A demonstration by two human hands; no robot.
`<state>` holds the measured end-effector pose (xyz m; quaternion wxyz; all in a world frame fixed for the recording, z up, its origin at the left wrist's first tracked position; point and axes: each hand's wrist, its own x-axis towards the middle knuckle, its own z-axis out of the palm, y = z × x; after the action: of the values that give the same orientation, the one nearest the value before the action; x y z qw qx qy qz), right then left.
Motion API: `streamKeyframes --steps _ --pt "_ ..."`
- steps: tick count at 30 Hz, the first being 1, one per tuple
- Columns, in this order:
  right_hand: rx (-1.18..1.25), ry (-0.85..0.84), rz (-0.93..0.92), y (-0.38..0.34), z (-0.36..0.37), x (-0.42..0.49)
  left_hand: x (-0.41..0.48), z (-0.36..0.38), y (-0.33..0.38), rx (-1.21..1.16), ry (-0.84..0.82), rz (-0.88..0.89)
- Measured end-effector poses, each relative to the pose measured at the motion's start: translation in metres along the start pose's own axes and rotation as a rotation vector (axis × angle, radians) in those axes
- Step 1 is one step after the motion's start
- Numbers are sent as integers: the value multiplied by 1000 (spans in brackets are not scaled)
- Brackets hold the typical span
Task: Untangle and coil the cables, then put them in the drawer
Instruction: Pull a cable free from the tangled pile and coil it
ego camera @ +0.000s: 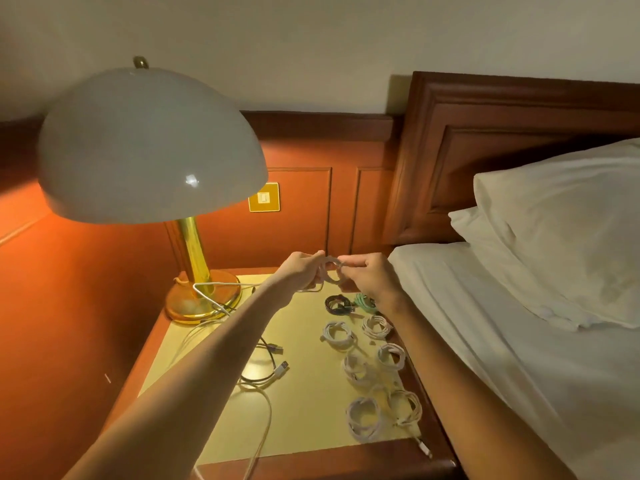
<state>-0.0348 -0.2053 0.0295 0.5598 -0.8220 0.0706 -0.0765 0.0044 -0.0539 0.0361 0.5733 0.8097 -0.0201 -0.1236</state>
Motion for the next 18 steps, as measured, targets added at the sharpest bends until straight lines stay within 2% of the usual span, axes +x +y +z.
streamKeyframes --steps 4,10,14,18 --pt "-52 -66 144 18 -7 68 59 6 -16 65 49 37" --pt "-297 -64 334 77 14 148 131 -3 -71 705 163 168" --pt "-593 -66 285 112 27 172 153 -9 -104 988 145 166" --pt "-708 -49 187 125 31 183 160 -9 -115 1127 226 225"
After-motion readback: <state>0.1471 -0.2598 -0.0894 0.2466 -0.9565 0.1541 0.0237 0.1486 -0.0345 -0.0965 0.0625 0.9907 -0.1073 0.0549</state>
